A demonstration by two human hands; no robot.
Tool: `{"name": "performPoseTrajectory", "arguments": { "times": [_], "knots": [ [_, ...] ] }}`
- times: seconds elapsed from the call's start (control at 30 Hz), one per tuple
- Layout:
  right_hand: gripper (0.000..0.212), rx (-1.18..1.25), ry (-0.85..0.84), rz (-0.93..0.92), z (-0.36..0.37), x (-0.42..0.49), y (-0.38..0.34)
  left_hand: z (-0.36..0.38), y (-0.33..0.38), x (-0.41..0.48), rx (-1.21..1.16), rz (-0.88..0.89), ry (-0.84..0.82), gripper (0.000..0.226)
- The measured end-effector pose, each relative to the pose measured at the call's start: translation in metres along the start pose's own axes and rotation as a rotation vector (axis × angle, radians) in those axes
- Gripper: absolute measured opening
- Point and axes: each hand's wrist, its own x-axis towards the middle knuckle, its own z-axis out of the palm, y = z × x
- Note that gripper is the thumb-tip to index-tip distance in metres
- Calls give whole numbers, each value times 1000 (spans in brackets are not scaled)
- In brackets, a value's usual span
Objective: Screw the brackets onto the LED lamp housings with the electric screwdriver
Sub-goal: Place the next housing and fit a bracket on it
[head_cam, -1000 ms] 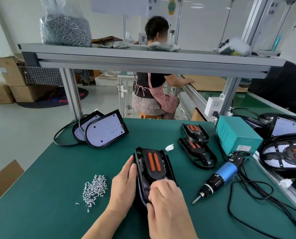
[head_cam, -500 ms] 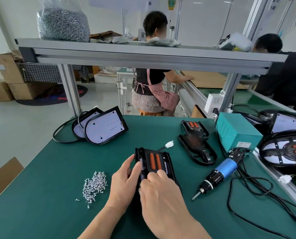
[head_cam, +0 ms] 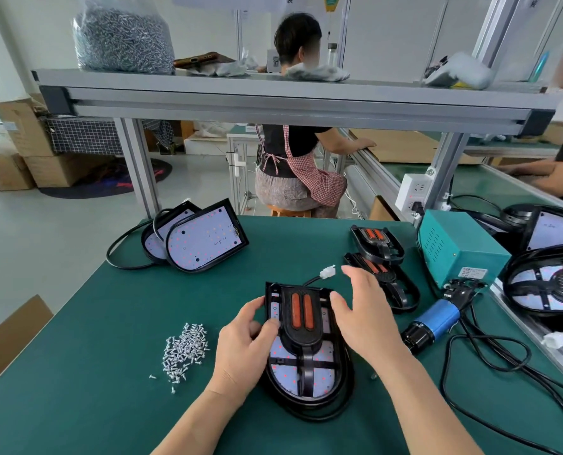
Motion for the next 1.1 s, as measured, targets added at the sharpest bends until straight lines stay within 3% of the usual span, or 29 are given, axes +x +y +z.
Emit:
{"name": "performPoseTrajectory", "arguments": {
  "times": [0.07, 0.17, 0.37, 0.47, 0.57, 0.73, 0.87, 1.1],
  "knots": [
    [53, -9, -97, 71, 11, 7, 7, 1, -1, 0, -4, 12, -1, 29],
    [53, 46, -154, 97, 30, 5, 14, 2, 2, 0, 9, 23, -4, 27],
    [57, 86, -170, 109, 38, 5, 22, 1, 9, -5, 21, 56, 12, 22],
    [57, 97, -168, 97, 39, 5, 26, -1, 10, -7, -2, 36, 18, 6],
    [56, 127, -156, 94, 39, 5, 28, -3, 10, -5, -8, -25, 62, 15],
    [54, 200, -150, 102, 40, 7, 29, -32, 9, 23, 315, -41, 177, 12],
    [53, 215, -152, 111, 40, 7, 30, -74, 2, 46, 584, -135, 130, 15],
    [53, 225, -156, 108, 41, 8, 30, -99, -5, 59, 754, -209, -38, 13]
  ]
}}
